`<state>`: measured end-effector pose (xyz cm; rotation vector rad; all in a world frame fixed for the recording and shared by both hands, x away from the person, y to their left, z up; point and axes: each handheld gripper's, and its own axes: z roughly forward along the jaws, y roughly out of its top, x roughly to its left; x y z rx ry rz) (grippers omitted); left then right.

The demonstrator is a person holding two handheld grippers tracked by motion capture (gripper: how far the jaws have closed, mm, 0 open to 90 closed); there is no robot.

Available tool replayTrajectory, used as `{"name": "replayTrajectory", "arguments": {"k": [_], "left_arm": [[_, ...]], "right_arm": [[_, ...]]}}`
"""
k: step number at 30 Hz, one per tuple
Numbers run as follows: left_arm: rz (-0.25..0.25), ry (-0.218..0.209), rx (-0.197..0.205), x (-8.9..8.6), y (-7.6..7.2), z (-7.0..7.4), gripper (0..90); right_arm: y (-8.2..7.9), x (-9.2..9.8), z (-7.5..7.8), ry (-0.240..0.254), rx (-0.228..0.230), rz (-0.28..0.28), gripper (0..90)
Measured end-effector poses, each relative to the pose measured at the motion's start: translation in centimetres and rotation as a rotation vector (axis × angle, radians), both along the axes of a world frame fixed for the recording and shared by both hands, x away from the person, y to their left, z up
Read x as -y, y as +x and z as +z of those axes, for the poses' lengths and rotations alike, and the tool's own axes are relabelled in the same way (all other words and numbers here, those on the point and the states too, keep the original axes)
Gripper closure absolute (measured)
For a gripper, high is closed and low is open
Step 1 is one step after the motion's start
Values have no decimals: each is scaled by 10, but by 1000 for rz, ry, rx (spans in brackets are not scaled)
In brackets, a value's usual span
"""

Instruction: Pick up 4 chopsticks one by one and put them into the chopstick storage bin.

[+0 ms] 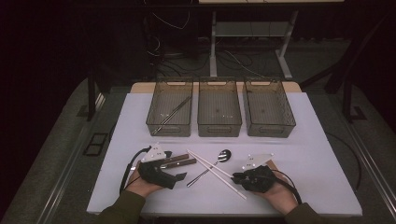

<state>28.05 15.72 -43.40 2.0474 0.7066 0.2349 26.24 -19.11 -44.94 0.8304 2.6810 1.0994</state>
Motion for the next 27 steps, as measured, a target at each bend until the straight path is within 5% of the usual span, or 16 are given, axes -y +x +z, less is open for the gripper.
{"name": "replayTrajectory", "arguments": {"k": [9,27], "left_arm": [[-1,2,1,1,0,0,17],[-11,9,6,2,-1,1,20]], "right_arm": [[-3,0,-1,-11,32,-8,837],[2,8,8,18,-4,-39,843]]}}
